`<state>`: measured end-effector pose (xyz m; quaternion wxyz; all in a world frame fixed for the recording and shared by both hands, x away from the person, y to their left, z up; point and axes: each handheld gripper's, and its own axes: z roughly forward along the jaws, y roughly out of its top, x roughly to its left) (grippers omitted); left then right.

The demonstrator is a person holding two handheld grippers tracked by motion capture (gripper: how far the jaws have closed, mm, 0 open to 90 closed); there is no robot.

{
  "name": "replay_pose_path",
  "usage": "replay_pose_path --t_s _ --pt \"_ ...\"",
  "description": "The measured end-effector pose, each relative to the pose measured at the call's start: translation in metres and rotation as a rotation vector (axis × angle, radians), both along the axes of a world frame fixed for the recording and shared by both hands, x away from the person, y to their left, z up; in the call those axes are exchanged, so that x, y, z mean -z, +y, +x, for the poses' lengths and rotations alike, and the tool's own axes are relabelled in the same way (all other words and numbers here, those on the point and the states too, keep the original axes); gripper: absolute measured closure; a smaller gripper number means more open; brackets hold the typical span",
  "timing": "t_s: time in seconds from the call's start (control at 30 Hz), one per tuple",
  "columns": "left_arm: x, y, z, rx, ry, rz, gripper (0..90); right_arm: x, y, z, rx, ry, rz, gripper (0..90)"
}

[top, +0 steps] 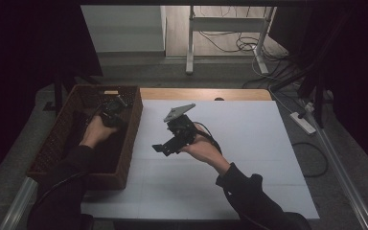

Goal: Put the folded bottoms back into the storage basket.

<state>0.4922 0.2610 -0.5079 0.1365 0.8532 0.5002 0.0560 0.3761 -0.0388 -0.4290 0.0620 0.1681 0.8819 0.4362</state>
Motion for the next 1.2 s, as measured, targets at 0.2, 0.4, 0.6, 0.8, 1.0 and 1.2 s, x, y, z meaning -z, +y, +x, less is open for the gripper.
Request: replay_pose_path --t_s 0.2,0.4,0.6,0.8,1.0,1.2 --pt "-0.009 0.0 0.004 -0.018 -0.046 -0.049 88.4 0.014 -0.017 0.003 0.029 0.025 -0.008 0.0" --pt "-0.028 0.0 0.004 -0.048 -0.207 -0.112 88.2 0.022 -0.03 0.005 0.053 0.037 -0.024 0.0" --pt "-0.035 0.012 0.002 -0.098 -0.282 -0.169 69.9 0.021 -0.035 0.006 0.059 0.037 -0.011 0.0" --pt "-0.044 0.022 -0.006 -0.122 -0.314 -0.219 54.6 0.022 -0.035 0.003 0.043 0.035 -0.008 0.0" --pt "-0.049 0.028 -0.014 -0.105 -0.296 -0.301 38.9 0.022 -0.038 -0.001 0.032 0.035 -0.001 0.0" --pt "-0.045 0.035 -0.025 -0.088 -0.263 -0.303 26.6 0.02 -0.045 -0.004 0.029 0.036 0.009 0.0"
